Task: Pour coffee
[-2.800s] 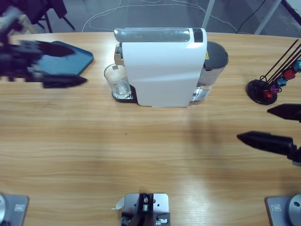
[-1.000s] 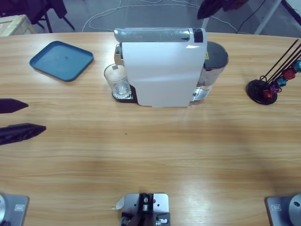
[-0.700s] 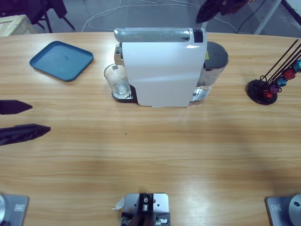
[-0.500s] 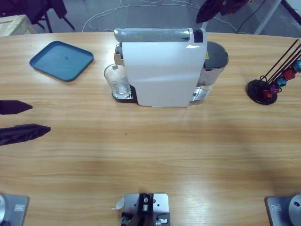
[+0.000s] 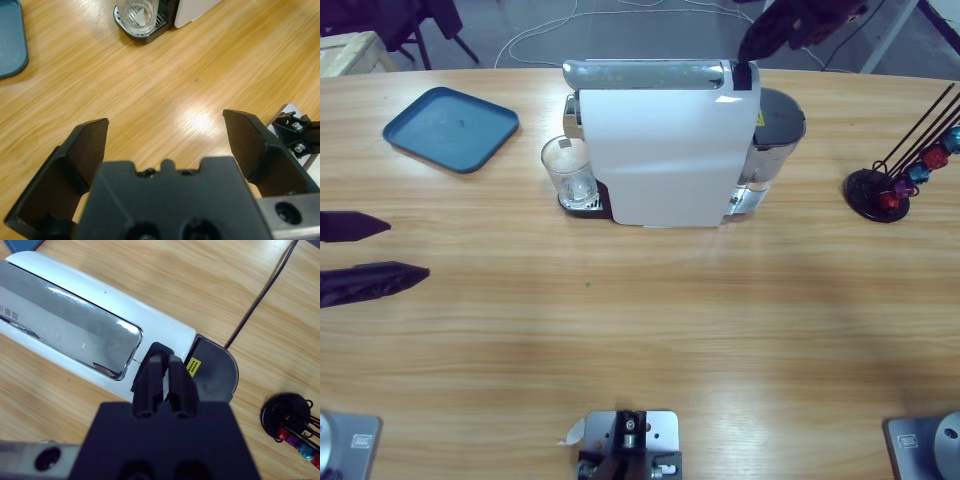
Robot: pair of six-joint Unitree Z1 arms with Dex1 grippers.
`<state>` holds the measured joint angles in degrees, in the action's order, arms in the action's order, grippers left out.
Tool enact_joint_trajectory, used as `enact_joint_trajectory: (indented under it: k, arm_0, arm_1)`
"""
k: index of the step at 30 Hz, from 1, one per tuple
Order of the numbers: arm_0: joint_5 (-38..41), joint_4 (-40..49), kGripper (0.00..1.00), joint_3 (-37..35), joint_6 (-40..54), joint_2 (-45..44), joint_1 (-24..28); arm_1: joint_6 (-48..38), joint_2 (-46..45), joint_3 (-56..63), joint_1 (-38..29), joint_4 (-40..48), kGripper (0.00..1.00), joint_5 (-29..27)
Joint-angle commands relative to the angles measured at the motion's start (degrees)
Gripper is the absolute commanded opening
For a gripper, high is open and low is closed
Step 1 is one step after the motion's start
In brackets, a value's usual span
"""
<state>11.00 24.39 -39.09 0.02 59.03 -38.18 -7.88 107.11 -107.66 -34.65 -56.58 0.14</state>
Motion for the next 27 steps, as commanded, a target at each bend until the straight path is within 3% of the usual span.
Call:
enact_joint_trajectory:
  k: [1, 2, 3, 27]
  arm_0:
    - [0.25, -0.66, 1.0, 0.55, -0.46, 1.52, -0.66]
    - [0.25, -0.66, 1.0, 0.51, -0.46, 1.47, -0.66]
    - [0.25, -0.66, 1.0, 0.53, -0.46, 1.37, -0.66]
    - [0.43, -0.66, 1.0, 0.77, -0.63, 0.35, -0.66]
  arm_1:
    - [1.25, -2.05, 0.08, 0.81, 1.35, 0.056, -0.22]
    - [1.2, -3.31, -1.57, 0.74, 0.58, 0.672, 0.39]
    - [1.2, -4.51, -2.85, 0.55, -0.28, 0.983, 1.24]
    - [0.34, -5.11, -2.2, 0.11, -2.57, 1.0, 3.12]
